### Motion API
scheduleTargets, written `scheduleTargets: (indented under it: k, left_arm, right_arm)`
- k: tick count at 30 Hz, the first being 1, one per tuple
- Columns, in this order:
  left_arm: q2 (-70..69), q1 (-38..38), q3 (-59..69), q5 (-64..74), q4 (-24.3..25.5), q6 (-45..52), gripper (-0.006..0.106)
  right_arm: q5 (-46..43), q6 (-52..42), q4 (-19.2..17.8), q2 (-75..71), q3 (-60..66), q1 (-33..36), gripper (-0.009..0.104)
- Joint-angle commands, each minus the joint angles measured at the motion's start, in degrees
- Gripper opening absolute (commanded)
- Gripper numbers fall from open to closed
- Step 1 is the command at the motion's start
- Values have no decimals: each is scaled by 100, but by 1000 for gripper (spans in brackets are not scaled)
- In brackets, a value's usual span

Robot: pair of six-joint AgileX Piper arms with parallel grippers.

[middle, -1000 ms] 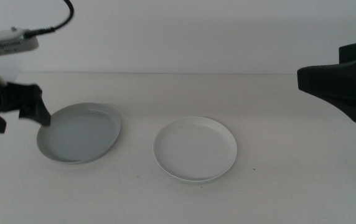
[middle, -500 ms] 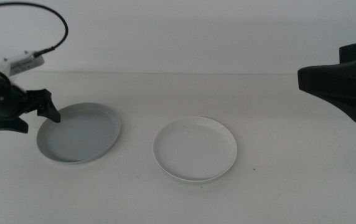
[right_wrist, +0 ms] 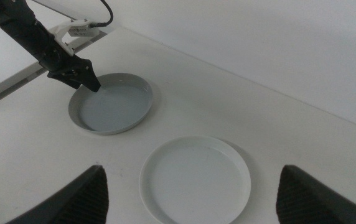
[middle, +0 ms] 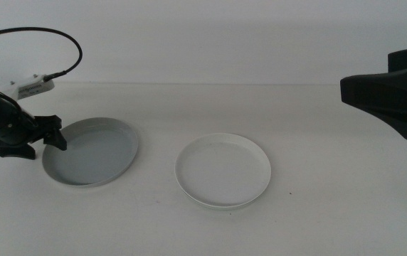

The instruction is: Stack the three bowls on top of each other.

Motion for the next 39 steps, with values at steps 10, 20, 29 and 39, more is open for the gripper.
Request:
scheduleTargets:
  k: [10,20,29,39]
  left_arm:
    - [155,4,-55,71,-11,5,-2]
    - [-680,-460,-1056,1813,-606,-329,-2]
    - [-540,-2585,-1187,1265,-23,-1116,-2]
    - [-113,-3133,-1187,855,15,-1203,-2]
  right_arm:
    - [-50,-2,9,-21,7,-41,79]
    - [-50,-2,9,-21,7,-41,79]
    - [-50,-2,9,-21,7,-41,79]
    - [-50,-2,9,-21,7,-41,79]
